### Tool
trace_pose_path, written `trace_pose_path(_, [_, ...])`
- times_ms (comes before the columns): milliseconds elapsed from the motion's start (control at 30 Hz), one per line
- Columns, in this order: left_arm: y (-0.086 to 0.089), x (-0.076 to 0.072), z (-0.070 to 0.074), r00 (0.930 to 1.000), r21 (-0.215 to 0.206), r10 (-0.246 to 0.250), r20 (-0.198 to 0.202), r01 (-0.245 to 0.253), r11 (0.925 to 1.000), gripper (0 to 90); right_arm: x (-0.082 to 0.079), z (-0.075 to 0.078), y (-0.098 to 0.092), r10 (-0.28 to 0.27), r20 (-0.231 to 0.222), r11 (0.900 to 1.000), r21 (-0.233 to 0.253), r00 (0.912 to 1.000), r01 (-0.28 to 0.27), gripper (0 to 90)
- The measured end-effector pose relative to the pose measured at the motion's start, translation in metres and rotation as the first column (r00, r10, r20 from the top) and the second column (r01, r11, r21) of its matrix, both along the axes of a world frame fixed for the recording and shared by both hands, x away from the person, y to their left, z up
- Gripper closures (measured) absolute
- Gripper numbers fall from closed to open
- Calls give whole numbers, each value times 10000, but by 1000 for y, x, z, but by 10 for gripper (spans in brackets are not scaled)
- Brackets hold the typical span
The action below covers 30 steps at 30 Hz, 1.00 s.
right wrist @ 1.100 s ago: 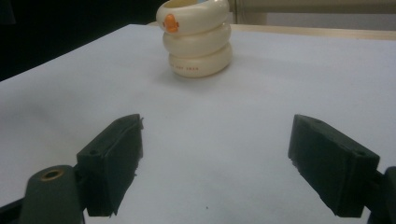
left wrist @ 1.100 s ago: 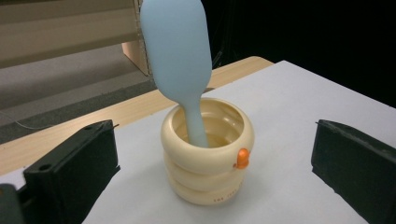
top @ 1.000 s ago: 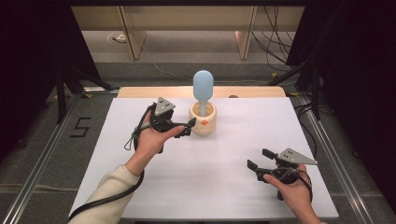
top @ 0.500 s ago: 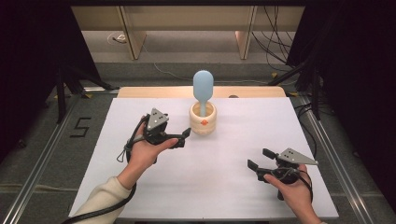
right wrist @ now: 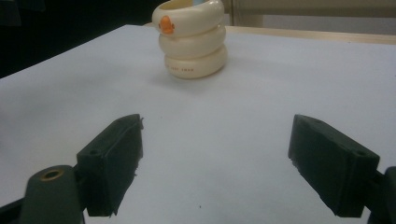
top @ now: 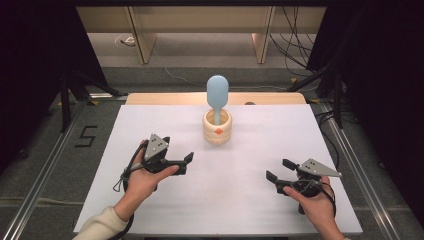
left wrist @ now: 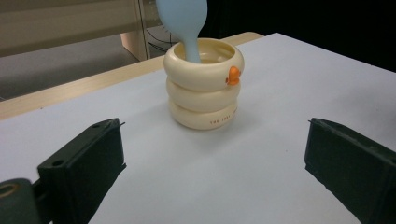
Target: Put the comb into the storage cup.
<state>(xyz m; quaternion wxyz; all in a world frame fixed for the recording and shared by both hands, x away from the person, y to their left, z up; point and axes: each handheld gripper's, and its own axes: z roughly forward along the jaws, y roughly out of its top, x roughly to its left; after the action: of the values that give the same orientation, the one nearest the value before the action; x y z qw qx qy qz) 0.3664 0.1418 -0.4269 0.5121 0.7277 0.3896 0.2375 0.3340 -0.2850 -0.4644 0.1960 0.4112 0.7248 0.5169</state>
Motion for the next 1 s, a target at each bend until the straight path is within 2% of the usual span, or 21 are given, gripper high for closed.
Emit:
trace_pose_path(200, [7, -7, -7, 9999, 100, -166, -40, 166, 9998, 51, 0, 0, 0, -18, 52, 10000, -62, 10000, 19, 187])
trace_pose_path(333, [11, -14, -11, 9995, -95, -235, -205, 233, 9997, 53, -1, 0, -1, -44, 74, 9999, -149, 10000, 45, 186])
trace_pose_path(767, [34, -26, -23, 10000, 540, 41, -43, -39, 9985, 54, -4, 0, -9, -181, 136, 9995, -237, 9997, 184, 186])
trace_pose_path(1000, [47, -31, -28, 9997, 692, 239, -113, -230, 9973, 55, -5, -1, -10, -181, 105, 9995, -273, 9998, 184, 186])
